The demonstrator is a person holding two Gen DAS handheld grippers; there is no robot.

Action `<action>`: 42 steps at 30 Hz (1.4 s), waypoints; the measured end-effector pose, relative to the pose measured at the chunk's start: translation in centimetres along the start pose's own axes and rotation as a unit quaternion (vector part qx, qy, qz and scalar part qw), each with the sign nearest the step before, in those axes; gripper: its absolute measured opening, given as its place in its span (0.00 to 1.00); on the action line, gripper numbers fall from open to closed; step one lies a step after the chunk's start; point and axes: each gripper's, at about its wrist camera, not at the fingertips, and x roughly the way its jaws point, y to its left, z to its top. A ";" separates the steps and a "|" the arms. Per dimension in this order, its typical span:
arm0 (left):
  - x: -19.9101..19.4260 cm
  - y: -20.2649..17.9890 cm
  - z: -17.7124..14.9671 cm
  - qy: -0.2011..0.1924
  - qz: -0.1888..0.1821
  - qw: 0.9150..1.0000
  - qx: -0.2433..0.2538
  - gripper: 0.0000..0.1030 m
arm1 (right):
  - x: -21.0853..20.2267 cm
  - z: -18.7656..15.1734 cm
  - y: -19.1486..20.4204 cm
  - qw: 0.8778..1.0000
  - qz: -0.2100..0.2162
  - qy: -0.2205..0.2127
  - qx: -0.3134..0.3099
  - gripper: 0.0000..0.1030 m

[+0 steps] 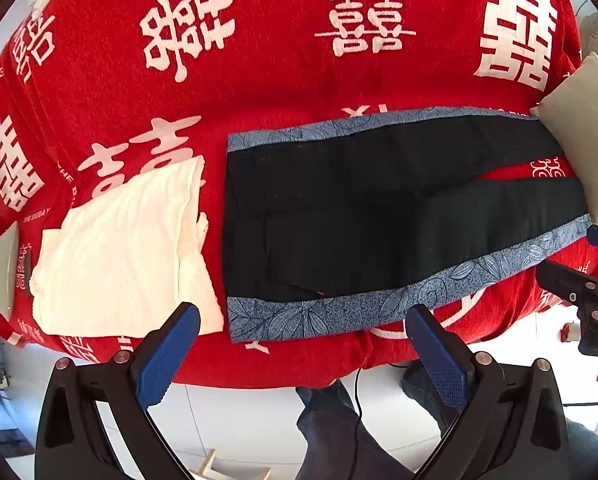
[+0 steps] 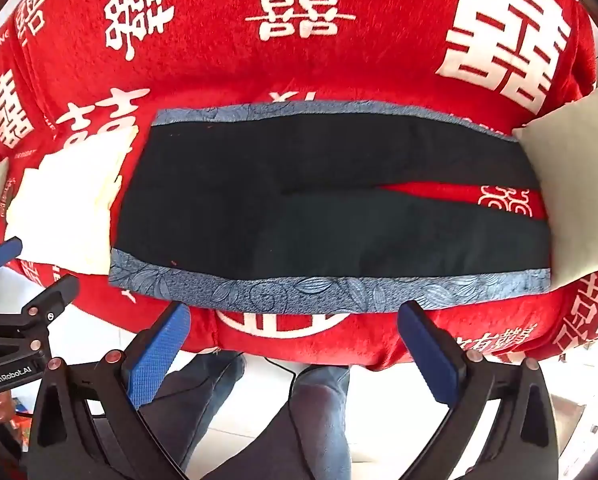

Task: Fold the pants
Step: 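Move both grippers open toward the waistband of the black trousers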

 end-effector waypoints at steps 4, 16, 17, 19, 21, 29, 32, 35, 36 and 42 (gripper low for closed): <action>-0.2 0.2 0.1 -0.005 0.004 1.000 -0.005 1.00 | -0.3 -0.6 -0.1 1.000 -0.010 -0.012 0.003 1.00; -0.5 0.4 0.0 -0.012 0.014 1.000 -0.011 1.00 | -0.1 -1.4 -0.1 0.999 -0.023 -0.022 0.009 1.00; -0.6 0.3 -0.1 -0.013 0.014 1.000 -0.010 1.00 | 0.0 -1.5 -0.2 0.999 -0.023 -0.022 0.009 1.00; -0.6 0.2 0.0 -0.012 0.015 1.000 -0.009 1.00 | -0.1 -1.4 -0.1 0.999 -0.023 -0.022 0.009 1.00; -0.6 0.2 0.0 -0.013 0.016 1.000 -0.008 1.00 | -0.1 -1.5 -0.1 0.999 -0.025 -0.023 0.009 1.00; -0.6 0.3 0.0 -0.012 0.018 1.000 -0.010 1.00 | 0.1 -1.5 -0.2 0.999 -0.029 -0.022 0.009 1.00; -0.6 0.3 0.1 -0.012 0.018 1.000 -0.009 1.00 | 0.0 -1.5 -0.3 0.999 -0.030 -0.022 0.009 1.00; -0.6 0.3 0.1 -0.012 0.018 1.000 -0.008 1.00 | 0.0 -1.5 -0.3 0.999 -0.031 -0.023 0.010 1.00; -0.6 0.3 0.2 -0.012 0.018 1.000 -0.008 1.00 | 0.0 -1.5 -0.4 0.999 -0.031 -0.023 0.009 1.00; -0.6 0.3 0.2 -0.009 0.018 1.000 -0.009 1.00 | 0.0 -1.4 -0.4 0.999 -0.031 -0.022 0.009 1.00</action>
